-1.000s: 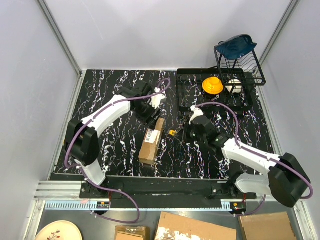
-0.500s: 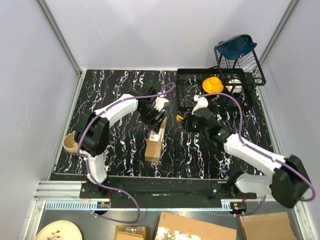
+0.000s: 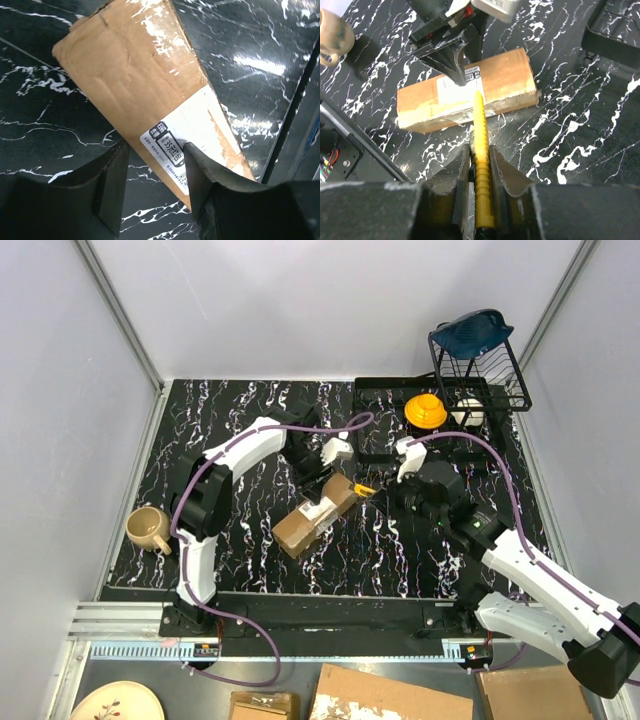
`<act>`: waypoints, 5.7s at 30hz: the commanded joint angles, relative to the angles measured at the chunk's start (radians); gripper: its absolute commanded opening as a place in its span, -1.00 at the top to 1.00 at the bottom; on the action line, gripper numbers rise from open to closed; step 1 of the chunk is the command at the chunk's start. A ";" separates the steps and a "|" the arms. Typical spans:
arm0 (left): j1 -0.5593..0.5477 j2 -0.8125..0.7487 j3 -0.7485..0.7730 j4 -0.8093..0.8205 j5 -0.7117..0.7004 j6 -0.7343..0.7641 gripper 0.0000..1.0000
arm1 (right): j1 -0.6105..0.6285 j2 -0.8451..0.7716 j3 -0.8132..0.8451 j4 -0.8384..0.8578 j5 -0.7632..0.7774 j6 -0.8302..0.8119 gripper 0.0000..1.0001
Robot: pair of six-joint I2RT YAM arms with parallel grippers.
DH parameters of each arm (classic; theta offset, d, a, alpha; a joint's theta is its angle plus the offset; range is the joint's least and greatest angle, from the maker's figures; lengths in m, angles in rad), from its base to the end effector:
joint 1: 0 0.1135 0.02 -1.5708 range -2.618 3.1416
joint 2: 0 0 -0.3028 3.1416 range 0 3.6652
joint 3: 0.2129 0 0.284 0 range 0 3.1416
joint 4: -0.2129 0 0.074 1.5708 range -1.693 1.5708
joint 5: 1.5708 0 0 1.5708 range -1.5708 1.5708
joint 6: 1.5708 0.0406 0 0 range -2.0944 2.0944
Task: Unpack the express box
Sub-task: Adjust the express box at the center of the board, then cut the express box at the center of the board.
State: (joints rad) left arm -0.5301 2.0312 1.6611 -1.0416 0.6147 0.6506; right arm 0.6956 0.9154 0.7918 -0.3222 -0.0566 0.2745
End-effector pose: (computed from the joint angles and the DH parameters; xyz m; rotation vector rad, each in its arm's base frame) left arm 0.3781 -0.2487 0.2345 1.6284 2.3021 -0.8796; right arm 0.1687 0.1438 0.3295 -0.4712 2.0273 0.6638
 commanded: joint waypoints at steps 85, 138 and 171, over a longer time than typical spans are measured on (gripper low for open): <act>0.045 -0.443 -0.544 0.224 -0.234 0.150 -0.86 | 0.134 0.462 0.073 0.158 0.143 -0.150 1.00; 0.223 -0.137 -0.173 -0.052 0.065 0.276 -0.69 | 0.203 0.159 0.070 -0.141 0.201 -0.003 1.00; 0.311 -0.239 -0.064 -0.060 0.079 0.110 -0.83 | 0.203 0.350 0.231 0.063 -0.241 -0.632 1.00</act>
State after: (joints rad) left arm -0.2836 1.9347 1.5898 -1.1027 0.6994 0.8215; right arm 0.8879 1.2449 0.9817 -0.3016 -0.2989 -0.2516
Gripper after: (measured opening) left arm 0.912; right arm 0.234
